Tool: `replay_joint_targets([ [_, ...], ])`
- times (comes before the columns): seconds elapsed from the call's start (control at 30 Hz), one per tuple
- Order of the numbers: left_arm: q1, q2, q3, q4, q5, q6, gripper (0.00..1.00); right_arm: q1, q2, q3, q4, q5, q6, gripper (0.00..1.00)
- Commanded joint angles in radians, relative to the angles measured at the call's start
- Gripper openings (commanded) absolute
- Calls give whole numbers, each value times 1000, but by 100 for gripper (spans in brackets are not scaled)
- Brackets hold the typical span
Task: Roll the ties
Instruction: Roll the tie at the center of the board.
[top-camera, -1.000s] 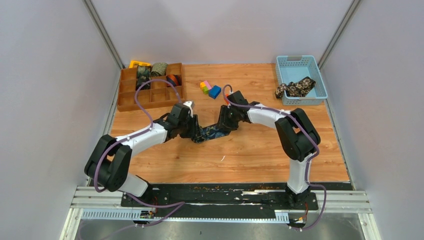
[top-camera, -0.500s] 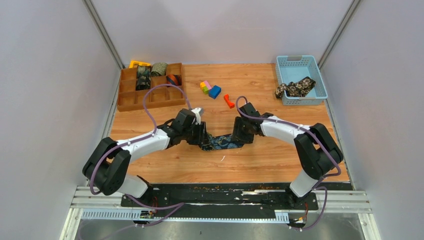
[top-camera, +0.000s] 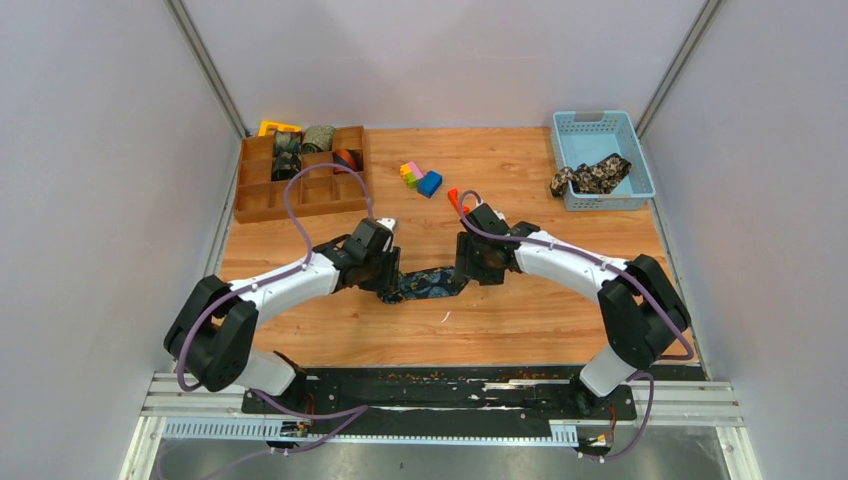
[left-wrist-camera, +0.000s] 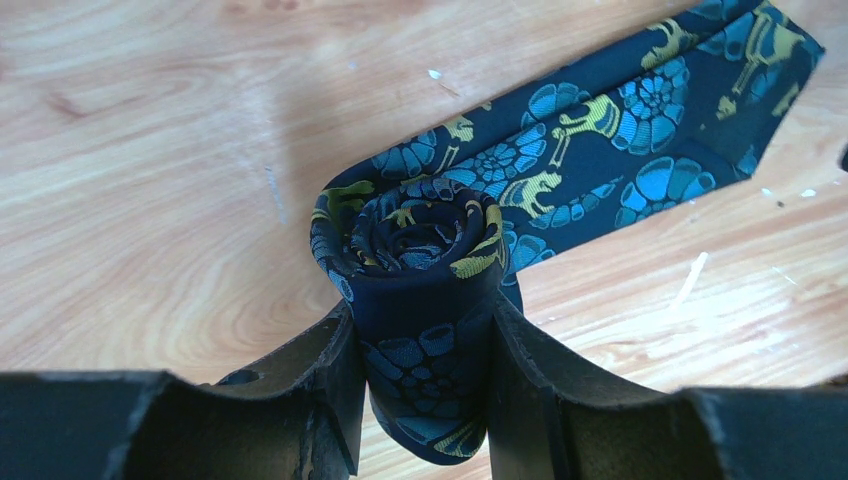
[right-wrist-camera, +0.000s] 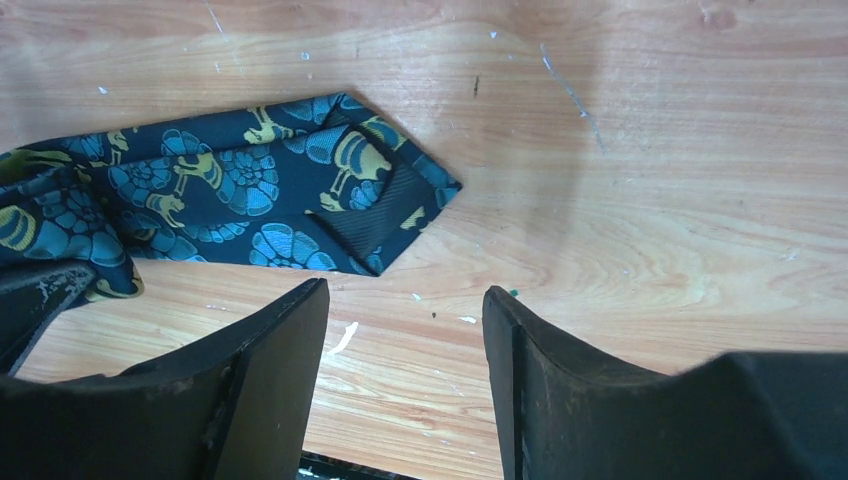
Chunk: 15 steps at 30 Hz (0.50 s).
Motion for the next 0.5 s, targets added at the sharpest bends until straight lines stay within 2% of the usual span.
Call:
replay_joint_targets([
  [0.0,1,26,102,-116,-114,65,31,3,-31,52,-12,27,-25,59],
  [0.23,0,122,231,-290,-286,115,31,4,-44,42,-9,30,-44,59],
  [0.47,-16,225,318,-368,-428,137,31,0,-64,28,-8,27,-69,59],
])
